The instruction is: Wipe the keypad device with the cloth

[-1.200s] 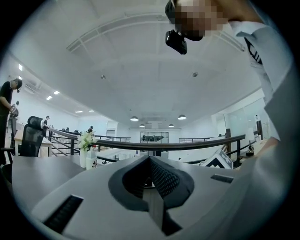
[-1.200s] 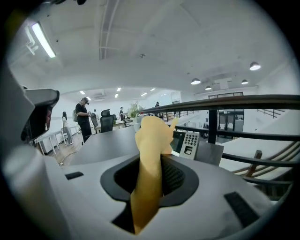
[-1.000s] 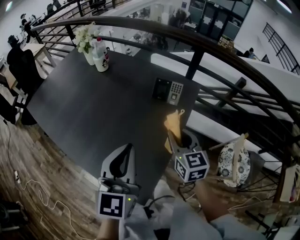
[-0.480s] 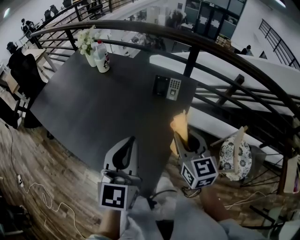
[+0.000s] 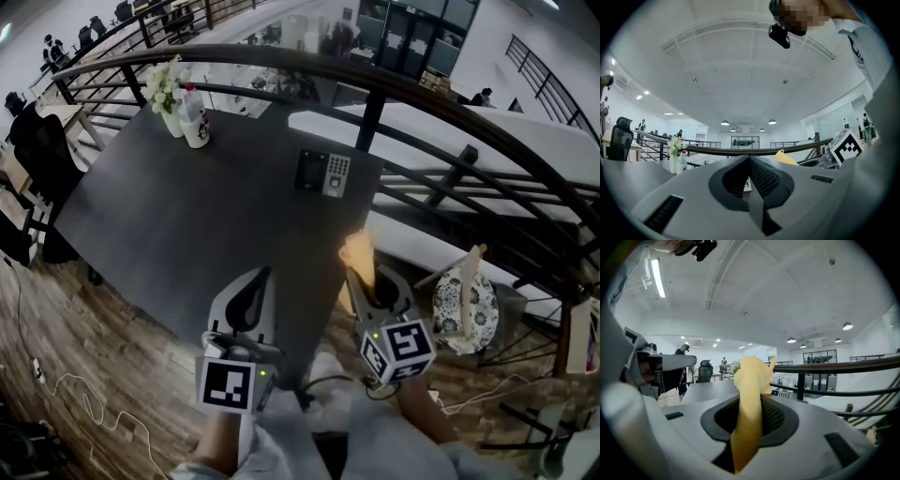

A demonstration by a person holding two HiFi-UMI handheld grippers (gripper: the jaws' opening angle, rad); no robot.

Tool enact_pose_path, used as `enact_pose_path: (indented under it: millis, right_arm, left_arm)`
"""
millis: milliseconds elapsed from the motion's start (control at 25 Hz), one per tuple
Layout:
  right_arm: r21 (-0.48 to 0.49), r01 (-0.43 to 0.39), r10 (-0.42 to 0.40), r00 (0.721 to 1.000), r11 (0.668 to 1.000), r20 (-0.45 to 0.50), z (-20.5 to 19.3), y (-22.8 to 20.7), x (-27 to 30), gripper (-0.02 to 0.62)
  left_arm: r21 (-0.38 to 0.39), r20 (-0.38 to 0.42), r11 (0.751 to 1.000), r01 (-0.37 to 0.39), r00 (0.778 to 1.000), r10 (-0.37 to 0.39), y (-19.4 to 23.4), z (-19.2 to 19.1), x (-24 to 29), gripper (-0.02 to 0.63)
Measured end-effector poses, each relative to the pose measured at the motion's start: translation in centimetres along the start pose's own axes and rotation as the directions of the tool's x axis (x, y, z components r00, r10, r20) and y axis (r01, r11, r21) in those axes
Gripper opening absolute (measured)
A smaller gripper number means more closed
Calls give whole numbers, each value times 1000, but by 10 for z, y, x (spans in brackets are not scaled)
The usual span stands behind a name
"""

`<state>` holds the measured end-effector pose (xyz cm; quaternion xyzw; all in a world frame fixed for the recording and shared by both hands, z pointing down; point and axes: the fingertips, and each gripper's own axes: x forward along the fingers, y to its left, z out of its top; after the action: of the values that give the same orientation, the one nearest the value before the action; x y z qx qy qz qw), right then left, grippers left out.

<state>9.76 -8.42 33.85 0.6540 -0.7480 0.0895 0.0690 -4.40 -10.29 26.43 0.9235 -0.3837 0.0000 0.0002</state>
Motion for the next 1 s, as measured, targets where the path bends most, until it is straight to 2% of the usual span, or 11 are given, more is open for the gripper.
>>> enact_pose_path:
  millis: [1000]
  right_arm:
    - [12, -2, 2, 1000, 1000, 4, 3, -2, -5, 101]
  left_arm:
    - [5, -1, 1000, 4, 1000, -4, -7, 1, -2, 8]
